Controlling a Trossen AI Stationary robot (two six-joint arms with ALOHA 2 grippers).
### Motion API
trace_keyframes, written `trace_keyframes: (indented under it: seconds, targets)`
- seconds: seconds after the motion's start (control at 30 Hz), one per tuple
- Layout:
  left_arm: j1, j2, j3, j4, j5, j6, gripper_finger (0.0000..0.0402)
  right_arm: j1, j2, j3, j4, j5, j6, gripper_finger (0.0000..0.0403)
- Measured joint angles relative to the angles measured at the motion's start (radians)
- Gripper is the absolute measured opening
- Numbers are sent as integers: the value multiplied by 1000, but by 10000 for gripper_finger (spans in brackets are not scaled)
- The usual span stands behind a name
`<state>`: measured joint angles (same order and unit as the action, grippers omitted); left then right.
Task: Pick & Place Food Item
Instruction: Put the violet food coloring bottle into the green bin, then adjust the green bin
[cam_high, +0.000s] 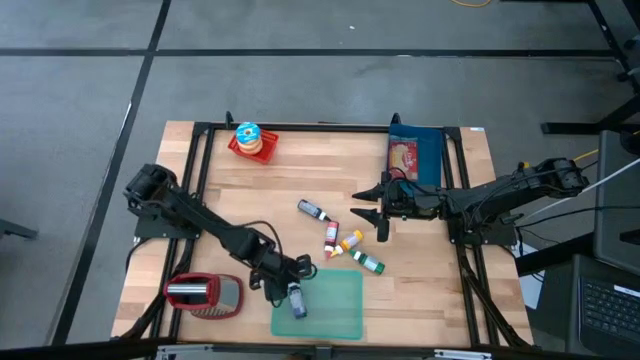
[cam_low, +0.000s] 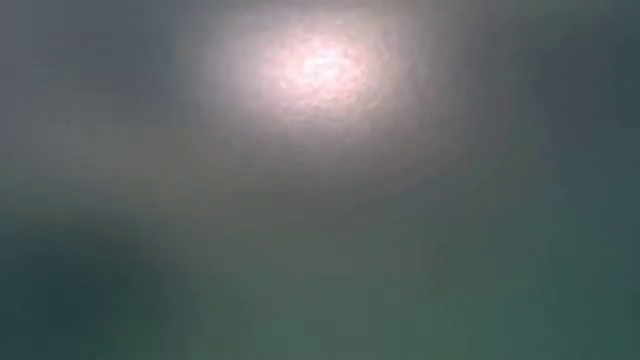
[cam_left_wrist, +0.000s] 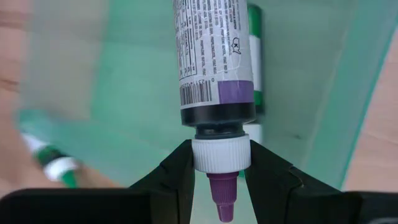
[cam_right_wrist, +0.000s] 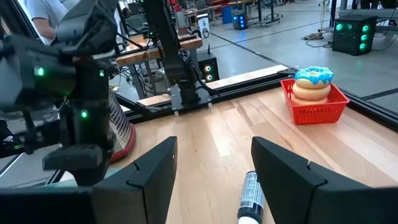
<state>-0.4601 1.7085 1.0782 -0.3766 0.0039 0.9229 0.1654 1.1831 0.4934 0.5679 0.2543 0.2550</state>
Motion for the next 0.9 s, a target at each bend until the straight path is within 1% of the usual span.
trace_keyframes:
  seconds: [0.23, 0.3, 0.4, 0.5, 0.6, 0.77, 0.9]
  targets:
    - [-38, 29, 0, 4, -40, -40, 115, 0, 0, 0, 0, -1, 1, 210]
    - [-44, 29, 0, 7, -43, -73, 134, 0, 0, 0, 0, -1, 5, 210]
    - [-52, 28, 0, 13, -86, -114, 167, 0, 0, 0, 0, -5, 12, 210]
    - [-52, 28, 0, 14, -122, -109, 191, 0, 0, 0, 0, -5, 15, 210]
    - [-52, 25, 0, 40, -151, -76, 204, 0, 0, 0, 0, -5, 15, 210]
    - [-49, 24, 0, 125, -163, -9, 207, 0, 0, 0, 0, -10, 14, 210]
    - [-34, 24, 0, 144, -192, 12, 202, 0, 0, 0, 0, -11, 14, 210]
